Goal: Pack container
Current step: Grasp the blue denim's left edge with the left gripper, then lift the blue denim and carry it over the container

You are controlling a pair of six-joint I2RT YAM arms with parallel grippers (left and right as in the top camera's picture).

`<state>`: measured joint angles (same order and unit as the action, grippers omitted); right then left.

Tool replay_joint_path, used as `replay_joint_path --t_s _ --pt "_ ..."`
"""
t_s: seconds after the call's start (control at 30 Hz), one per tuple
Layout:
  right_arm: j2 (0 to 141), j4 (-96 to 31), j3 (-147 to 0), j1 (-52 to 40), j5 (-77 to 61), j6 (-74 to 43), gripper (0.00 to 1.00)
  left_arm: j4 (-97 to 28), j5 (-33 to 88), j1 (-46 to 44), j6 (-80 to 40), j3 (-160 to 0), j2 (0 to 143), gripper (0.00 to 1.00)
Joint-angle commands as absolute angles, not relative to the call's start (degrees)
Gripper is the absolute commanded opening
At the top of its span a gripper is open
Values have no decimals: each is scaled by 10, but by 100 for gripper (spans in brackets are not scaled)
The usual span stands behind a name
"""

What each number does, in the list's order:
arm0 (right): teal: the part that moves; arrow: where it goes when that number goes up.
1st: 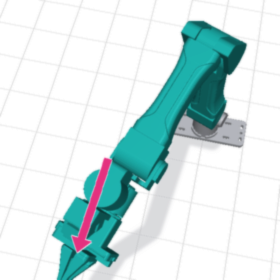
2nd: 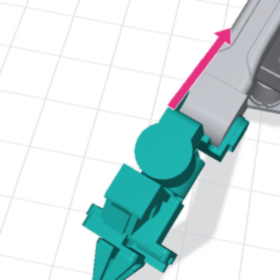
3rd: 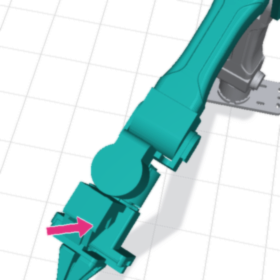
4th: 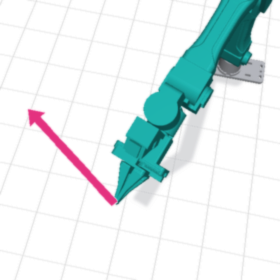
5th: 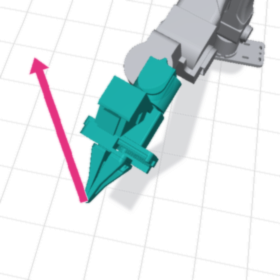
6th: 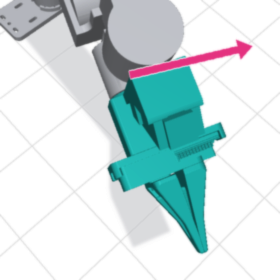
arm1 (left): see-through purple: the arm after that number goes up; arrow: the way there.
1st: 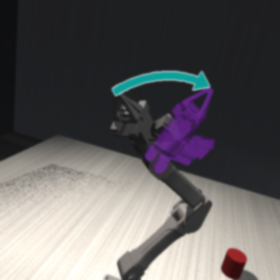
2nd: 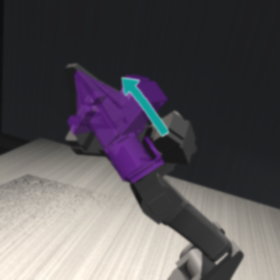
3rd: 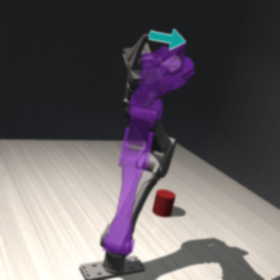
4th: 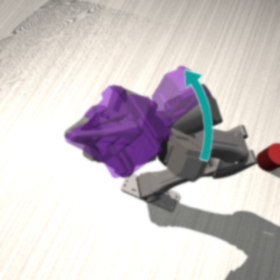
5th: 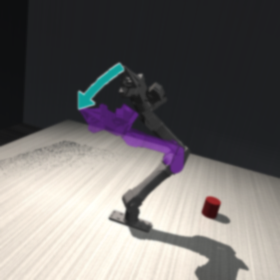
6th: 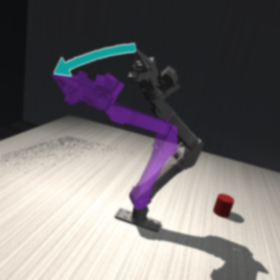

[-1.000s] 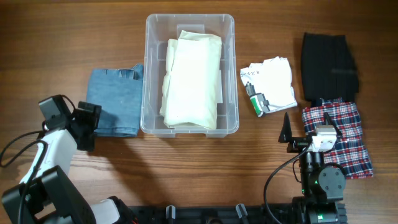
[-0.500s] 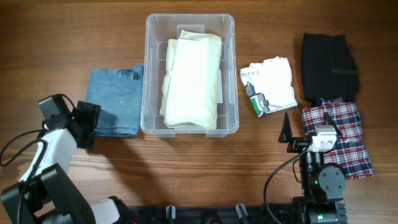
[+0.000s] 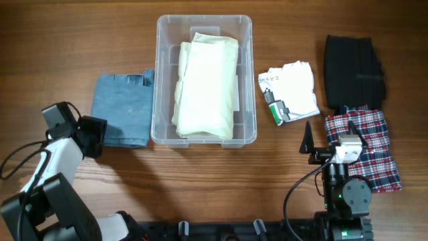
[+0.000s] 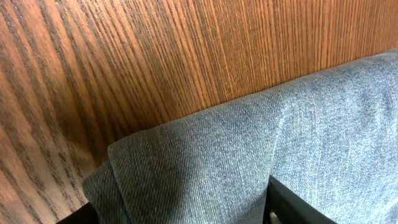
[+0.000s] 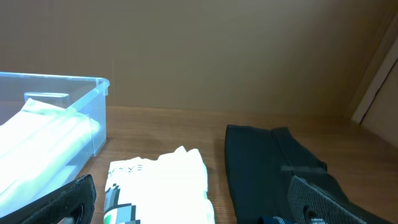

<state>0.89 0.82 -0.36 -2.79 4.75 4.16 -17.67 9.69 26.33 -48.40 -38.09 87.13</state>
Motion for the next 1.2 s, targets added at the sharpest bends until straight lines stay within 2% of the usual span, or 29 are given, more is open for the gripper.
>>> replay_joint_path --t_s 0.0,0.2,0.27,0.5,0.63,1.17 --pt "6 10 -3 -26 51 37 100 -182 90 265 -484 -365 890 50" --pt "6 10 -3 -26 51 37 100 -182 90 265 -469 -366 884 17" --pt "6 10 -3 -26 51 37 100 -182 90 265 -455 -367 879 12" --pt "6 10 -3 -26 51 37 100 -182 96 265 -388 -367 838 4" --pt "6 10 -3 -26 51 37 100 -182 115 265 -349 -367 813 4" --pt "6 10 -3 -26 51 37 100 -175 138 265 -348 -394 672 4"
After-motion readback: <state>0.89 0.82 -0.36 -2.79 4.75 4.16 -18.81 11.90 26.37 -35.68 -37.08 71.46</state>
